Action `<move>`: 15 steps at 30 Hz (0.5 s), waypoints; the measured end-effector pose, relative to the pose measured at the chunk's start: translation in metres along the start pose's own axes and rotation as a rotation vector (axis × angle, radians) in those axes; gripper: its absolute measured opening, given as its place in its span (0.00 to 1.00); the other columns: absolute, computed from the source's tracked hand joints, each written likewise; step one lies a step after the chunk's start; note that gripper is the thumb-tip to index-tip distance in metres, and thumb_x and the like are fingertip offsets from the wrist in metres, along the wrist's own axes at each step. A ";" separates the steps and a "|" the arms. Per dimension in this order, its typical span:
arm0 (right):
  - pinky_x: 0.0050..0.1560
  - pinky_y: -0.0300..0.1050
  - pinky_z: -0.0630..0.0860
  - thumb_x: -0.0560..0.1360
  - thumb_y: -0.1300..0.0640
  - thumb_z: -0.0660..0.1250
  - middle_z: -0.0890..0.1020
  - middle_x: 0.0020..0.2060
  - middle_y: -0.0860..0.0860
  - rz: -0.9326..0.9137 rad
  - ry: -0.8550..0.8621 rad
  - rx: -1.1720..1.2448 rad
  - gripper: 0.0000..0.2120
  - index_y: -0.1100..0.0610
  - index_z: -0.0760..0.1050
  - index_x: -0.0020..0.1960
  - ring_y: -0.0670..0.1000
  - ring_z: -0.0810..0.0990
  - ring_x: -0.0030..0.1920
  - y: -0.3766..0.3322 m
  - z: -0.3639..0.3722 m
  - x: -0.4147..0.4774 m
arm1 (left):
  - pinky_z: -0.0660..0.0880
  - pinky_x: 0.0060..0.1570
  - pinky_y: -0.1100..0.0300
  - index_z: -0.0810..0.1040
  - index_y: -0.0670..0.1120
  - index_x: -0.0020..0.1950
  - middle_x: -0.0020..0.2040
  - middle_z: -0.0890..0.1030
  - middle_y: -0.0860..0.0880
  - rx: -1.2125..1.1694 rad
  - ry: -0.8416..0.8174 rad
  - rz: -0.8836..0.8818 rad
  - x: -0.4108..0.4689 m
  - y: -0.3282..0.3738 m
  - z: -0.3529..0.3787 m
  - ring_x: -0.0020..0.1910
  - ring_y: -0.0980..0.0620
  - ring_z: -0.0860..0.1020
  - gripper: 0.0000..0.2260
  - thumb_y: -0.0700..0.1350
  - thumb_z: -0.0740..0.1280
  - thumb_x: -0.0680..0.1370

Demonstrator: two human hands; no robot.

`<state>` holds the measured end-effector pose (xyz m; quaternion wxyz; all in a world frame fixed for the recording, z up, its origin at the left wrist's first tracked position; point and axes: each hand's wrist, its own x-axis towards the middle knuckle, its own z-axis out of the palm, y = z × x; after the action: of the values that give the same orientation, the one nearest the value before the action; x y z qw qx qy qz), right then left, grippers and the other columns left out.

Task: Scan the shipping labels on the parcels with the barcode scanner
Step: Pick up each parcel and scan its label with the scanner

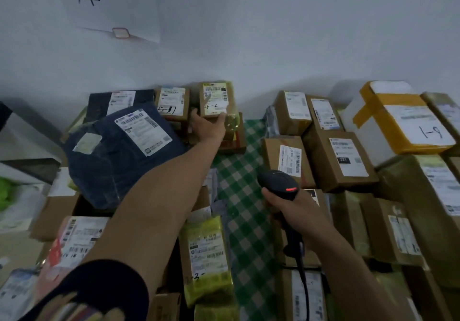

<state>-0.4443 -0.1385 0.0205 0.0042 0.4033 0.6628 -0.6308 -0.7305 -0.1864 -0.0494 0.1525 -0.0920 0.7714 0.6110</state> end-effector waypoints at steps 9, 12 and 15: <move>0.51 0.53 0.83 0.76 0.45 0.76 0.88 0.41 0.46 0.006 -0.018 -0.010 0.11 0.42 0.81 0.57 0.51 0.87 0.42 0.000 -0.002 -0.001 | 0.74 0.69 0.44 0.71 0.50 0.76 0.68 0.78 0.48 -0.221 -0.075 -0.144 -0.006 0.002 -0.005 0.65 0.45 0.77 0.26 0.45 0.73 0.79; 0.53 0.56 0.84 0.76 0.46 0.76 0.88 0.43 0.47 -0.006 -0.012 0.028 0.11 0.43 0.81 0.58 0.52 0.88 0.43 -0.002 -0.004 -0.006 | 0.77 0.66 0.46 0.77 0.49 0.71 0.62 0.81 0.50 -0.251 -0.077 -0.123 -0.025 0.000 -0.012 0.61 0.47 0.79 0.20 0.41 0.71 0.79; 0.44 0.50 0.80 0.76 0.48 0.76 0.89 0.44 0.50 -0.032 0.018 0.117 0.14 0.45 0.80 0.60 0.51 0.87 0.40 -0.009 -0.006 -0.017 | 0.76 0.66 0.47 0.76 0.50 0.70 0.61 0.80 0.52 -0.299 -0.060 -0.091 -0.064 -0.003 -0.021 0.62 0.48 0.79 0.19 0.43 0.72 0.79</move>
<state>-0.4346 -0.1418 0.0381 -0.0356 0.3977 0.6312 -0.6650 -0.6723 -0.2100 -0.0257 0.1877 -0.1303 0.6620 0.7138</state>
